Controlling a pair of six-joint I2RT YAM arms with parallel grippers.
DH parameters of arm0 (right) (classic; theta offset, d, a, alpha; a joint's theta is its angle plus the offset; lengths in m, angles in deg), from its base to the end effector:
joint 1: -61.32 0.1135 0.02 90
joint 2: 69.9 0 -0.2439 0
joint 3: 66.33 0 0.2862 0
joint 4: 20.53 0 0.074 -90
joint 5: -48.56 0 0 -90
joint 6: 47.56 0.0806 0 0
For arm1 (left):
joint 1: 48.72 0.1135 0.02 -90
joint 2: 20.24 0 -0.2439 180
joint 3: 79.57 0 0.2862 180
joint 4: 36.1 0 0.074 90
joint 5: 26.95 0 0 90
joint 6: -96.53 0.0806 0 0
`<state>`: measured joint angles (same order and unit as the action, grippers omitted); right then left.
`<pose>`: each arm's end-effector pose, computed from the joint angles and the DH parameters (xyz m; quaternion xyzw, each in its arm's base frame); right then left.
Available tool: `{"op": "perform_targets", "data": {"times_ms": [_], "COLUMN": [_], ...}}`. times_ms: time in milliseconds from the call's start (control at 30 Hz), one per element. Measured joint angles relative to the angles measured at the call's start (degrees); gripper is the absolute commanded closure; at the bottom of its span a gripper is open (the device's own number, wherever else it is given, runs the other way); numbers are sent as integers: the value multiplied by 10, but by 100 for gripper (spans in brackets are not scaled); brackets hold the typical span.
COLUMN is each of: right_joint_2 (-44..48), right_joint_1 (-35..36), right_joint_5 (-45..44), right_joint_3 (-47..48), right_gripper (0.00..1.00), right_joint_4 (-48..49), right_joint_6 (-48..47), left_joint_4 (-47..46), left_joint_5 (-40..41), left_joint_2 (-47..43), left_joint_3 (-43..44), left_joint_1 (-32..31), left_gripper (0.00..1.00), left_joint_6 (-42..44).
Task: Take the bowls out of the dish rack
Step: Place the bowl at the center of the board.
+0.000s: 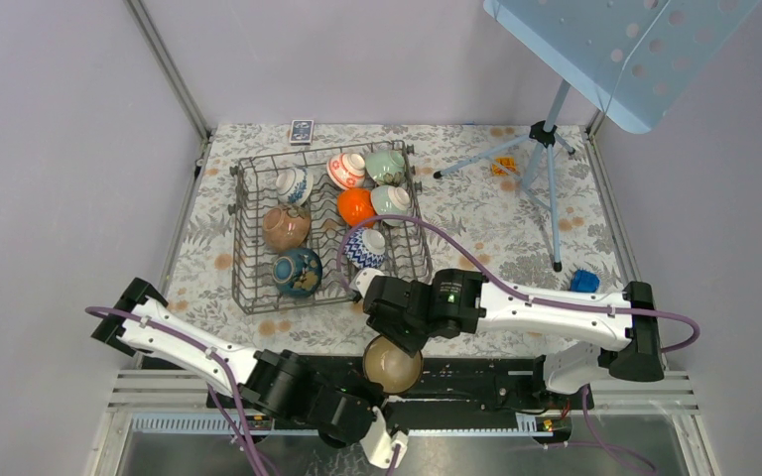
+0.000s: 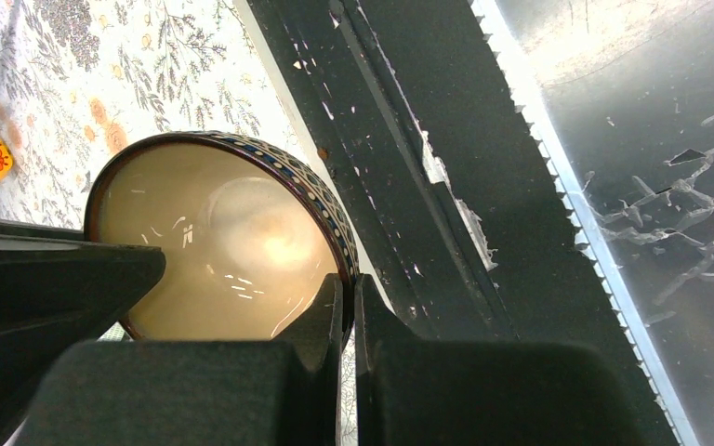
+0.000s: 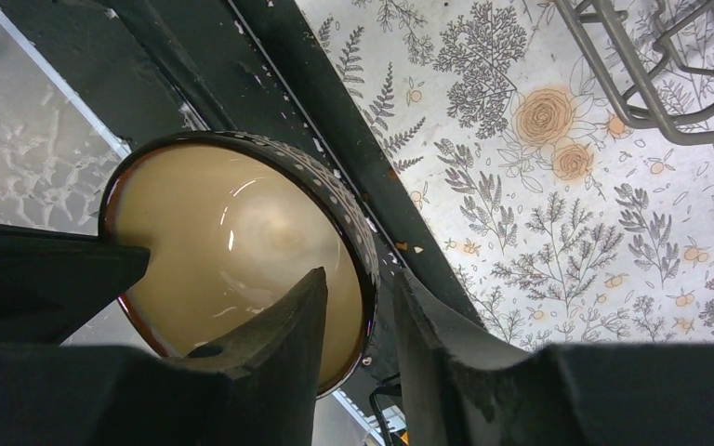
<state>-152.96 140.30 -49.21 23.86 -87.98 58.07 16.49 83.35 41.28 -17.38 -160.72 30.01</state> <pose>0.0777 0.3422 0.2575 -0.4917 0.8299 0.1434 0.2214 -0.0798 -0.2721 0.2135 0.8394 0.4057 -0.1048 0.3462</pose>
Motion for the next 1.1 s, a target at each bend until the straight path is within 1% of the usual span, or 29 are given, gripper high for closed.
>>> {"op": "perform_targets", "data": {"times_ms": [133,200,300,333,400,433,467,500,567,600,633,800,967,1033,1100], "right_joint_2": [-3,-3,-3,-3,-3,-3,-3,-3,-3,-3,-3,5,30,45,63], "right_joint_1": [0,0,0,0,0,0,0,0,0,0,0,2,-10,-43,-106], "right_joint_5": [4,4,3,2,-1,-2,-3,-3,-7,-7,-7,-42,-117,-128,-131], "right_joint_3": [-5,-6,-6,-6,-6,-6,-6,-6,-6,-6,-6,1,21,27,28], "right_gripper": [72,80,97,100,100,100,100,100,100,100,100,100,100,100,100], "right_joint_4": [3,4,3,3,1,-1,-1,-2,-3,-3,-3,-11,-18,-13,1], "right_joint_6": [2,2,3,3,3,3,3,3,7,10,14,30,37,36,32], "left_joint_4": [0,0,1,0,-3,-5,-7,-9,-15,-19,-23,-53,-90,-108,-122], "left_joint_5": [0,0,-1,-1,1,2,4,6,17,31,43,110,207,250,282], "left_joint_2": [-3,-6,-7,-7,-9,-10,-11,-12,-16,-18,-21,-39,-45,-45,-45], "left_joint_3": [0,0,-1,-1,-1,-1,-1,-1,-6,-9,-11,-13,-13,-12,-9], "left_joint_1": [0,0,-2,-3,-3,-2,-3,-3,-4,-5,-4,-2,-2,-1,1], "left_gripper": [100,100,100,100,100,97,87,68,35,5,2,1,1,1,1], "left_joint_6": [0,-2,-7,-8,-10,-11,-12,-14,-17,-18,-17,-32,-59,-80,-104]}}
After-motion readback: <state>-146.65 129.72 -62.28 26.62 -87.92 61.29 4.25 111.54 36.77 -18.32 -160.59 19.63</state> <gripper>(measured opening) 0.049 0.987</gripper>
